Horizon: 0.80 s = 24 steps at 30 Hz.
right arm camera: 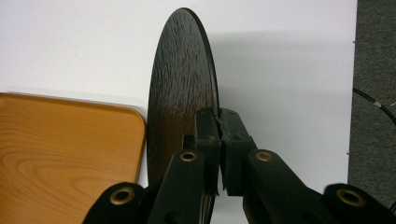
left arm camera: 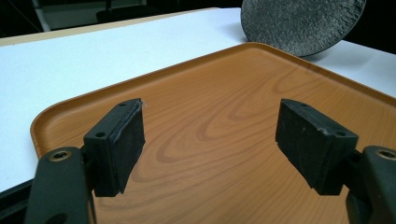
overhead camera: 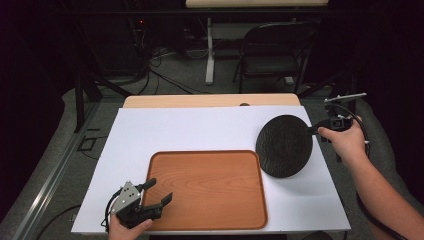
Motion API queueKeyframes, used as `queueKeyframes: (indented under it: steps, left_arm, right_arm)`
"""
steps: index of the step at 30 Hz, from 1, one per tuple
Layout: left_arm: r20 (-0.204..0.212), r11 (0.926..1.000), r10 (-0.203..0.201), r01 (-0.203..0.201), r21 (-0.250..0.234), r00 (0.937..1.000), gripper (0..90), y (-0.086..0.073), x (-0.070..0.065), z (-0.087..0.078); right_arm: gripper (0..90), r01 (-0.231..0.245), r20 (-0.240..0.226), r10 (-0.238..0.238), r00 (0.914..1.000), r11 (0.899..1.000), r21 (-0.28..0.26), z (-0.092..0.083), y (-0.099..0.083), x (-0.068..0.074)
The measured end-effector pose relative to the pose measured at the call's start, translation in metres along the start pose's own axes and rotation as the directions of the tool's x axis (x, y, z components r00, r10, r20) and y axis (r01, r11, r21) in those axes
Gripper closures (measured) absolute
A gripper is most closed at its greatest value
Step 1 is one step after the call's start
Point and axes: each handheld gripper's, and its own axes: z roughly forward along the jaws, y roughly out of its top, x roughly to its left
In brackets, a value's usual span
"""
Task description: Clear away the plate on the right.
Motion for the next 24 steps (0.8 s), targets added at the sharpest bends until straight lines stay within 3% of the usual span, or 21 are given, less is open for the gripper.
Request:
queueKeyframes:
  steps: [24]
  left_arm:
    - [0.004,1.0000,0.003,-0.003,0.002,1.0000,24.2,0.000,0.000,0.000]
  right_arm:
    - [87.6,0.063,0.039,-0.064,0.9972,0.997,0.035,0.002,0.018,0.020]
